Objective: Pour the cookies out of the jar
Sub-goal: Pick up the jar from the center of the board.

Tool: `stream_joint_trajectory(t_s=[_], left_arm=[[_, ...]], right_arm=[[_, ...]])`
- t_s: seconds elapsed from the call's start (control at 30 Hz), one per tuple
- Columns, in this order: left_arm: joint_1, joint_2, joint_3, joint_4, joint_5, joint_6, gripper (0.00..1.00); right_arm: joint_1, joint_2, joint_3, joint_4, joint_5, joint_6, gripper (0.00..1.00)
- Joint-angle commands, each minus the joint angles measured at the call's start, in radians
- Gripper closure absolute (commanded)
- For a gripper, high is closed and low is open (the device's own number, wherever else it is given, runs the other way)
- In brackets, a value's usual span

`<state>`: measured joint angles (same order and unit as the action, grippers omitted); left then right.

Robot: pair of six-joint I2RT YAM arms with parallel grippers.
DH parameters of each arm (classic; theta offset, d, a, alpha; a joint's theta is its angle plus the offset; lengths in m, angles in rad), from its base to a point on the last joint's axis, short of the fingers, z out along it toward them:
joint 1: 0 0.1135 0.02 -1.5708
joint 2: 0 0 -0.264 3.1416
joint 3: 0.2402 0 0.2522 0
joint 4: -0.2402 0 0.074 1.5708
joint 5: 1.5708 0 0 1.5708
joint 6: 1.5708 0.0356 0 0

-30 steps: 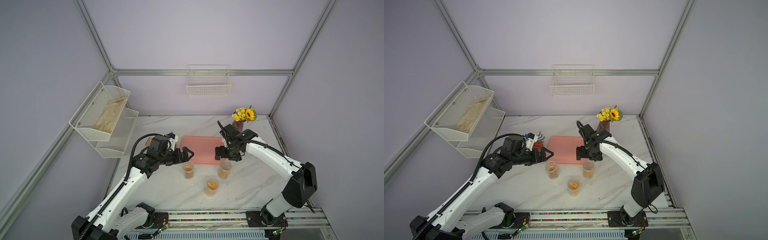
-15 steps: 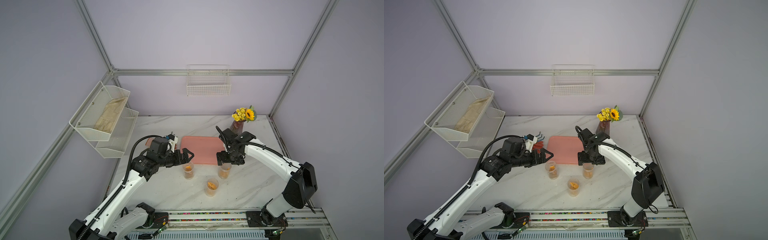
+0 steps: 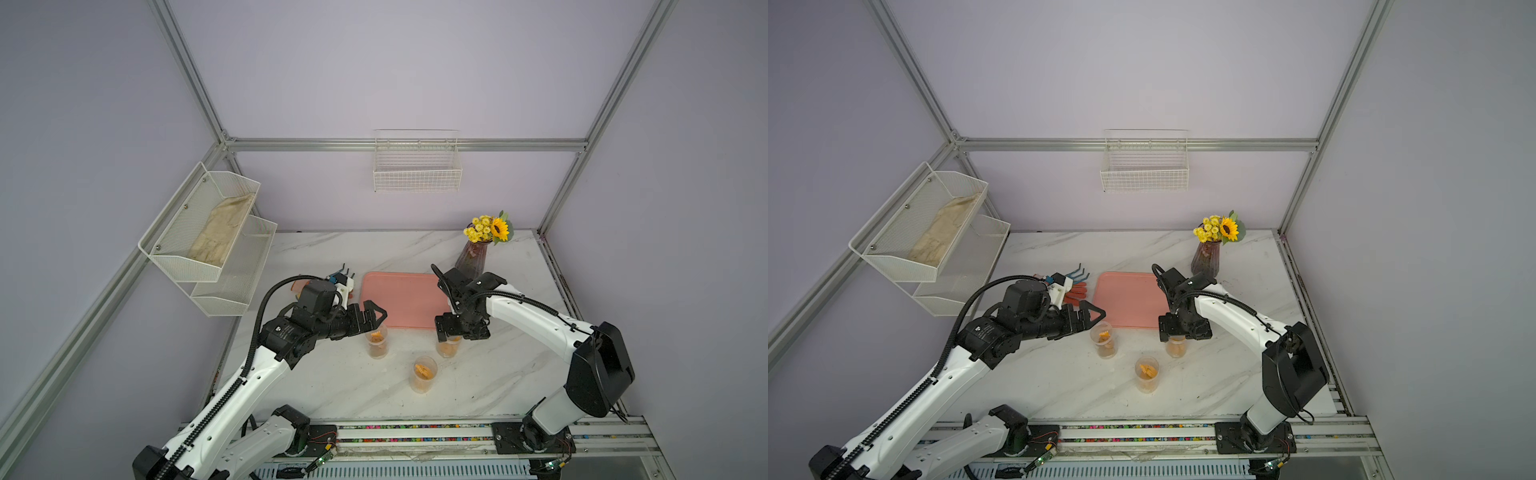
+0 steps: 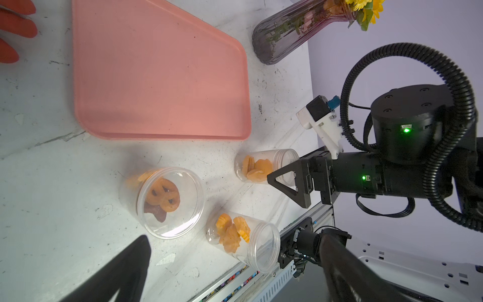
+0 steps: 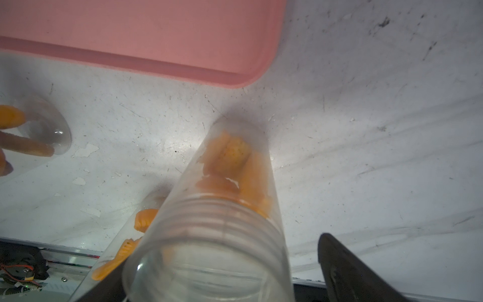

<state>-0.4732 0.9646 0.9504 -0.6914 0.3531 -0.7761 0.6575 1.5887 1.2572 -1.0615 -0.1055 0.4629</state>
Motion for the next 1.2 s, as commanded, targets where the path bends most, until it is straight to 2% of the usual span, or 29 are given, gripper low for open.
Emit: stream_joint_trajectory(t_s=[0.0, 0.43, 1.17], left_arm=[[-0.005, -0.023, -0.039, 0.01, -0.007, -0.014, 0.0], [-0.006, -0.018, -0.04, 0.007, -0.013, -0.011, 0.0], [-0.007, -0.026, -0.034, -0.02, -0.025, 0.005, 0.0]], right_arm=[[0.008, -0.006, -0.017, 0.005, -0.006, 0.013, 0.09], [0.008, 0.016, -0.024, 0.021, -0.025, 0.027, 0.23], [0.014, 0.021, -0.051, 0.045, -0.026, 0.049, 0.2]])
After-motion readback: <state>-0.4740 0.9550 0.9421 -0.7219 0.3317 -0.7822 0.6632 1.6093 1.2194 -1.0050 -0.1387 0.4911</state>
